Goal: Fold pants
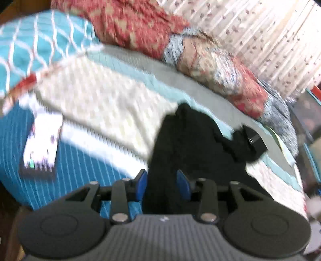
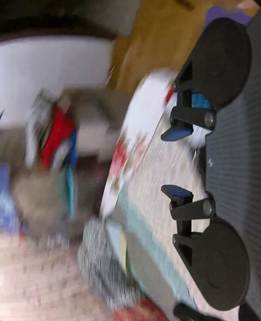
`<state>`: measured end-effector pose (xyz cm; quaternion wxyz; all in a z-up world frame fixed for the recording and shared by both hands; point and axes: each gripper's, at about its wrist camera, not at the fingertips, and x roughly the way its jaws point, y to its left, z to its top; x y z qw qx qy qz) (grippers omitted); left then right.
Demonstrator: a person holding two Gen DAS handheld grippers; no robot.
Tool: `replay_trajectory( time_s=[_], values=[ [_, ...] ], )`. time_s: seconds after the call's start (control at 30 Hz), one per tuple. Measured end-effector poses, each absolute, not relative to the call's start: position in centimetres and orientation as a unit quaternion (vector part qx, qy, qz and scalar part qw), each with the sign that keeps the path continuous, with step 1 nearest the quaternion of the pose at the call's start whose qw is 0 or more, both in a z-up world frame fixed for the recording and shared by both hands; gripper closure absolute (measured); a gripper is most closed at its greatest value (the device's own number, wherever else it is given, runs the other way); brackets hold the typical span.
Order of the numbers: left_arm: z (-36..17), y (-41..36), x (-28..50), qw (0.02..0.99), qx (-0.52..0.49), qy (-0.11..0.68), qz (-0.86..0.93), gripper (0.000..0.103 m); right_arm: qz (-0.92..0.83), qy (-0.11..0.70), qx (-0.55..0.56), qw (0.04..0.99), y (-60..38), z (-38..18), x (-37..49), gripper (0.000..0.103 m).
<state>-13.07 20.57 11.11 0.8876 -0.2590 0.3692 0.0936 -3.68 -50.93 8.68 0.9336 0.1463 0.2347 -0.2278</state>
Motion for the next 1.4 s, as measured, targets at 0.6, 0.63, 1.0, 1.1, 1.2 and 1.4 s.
replay_trajectory(
  time_s=[0.6,0.63,1.0,1.1,1.2,1.4],
  values=[
    [3.2,17.4,11.7,0.912,-0.162,0.37,0.077,0.024,0.2,0.296,-0.191,0.914,-17.2,1.2,19.0,0.052],
    [3.0,17.0,12.4,0.914,-0.146,0.371,0.072,0.023,0.208,0.295,-0.226,0.905,-16.1,0.3,19.4,0.052],
    [2.2,16.2,12.6,0.917,-0.135,0.372,0.056,0.092,0.125,0.302,-0.191,0.926,-21.2,0.0,23.7,0.088],
    [4.9,16.8,9.6,0.929,-0.148,0.333,0.06,0.092,0.091,0.297,-0.016,0.95,-28.1,5.6,22.3,0.09],
    [7.2,17.6,6.1,0.938,-0.169,0.294,0.064,0.092,0.075,0.275,0.119,0.951,-35.1,10.8,18.8,0.092],
    [9.6,19.8,-0.6,0.939,-0.232,0.236,0.097,0.092,0.041,0.209,0.296,0.931,-46.3,18.8,9.0,0.093]
  ],
)
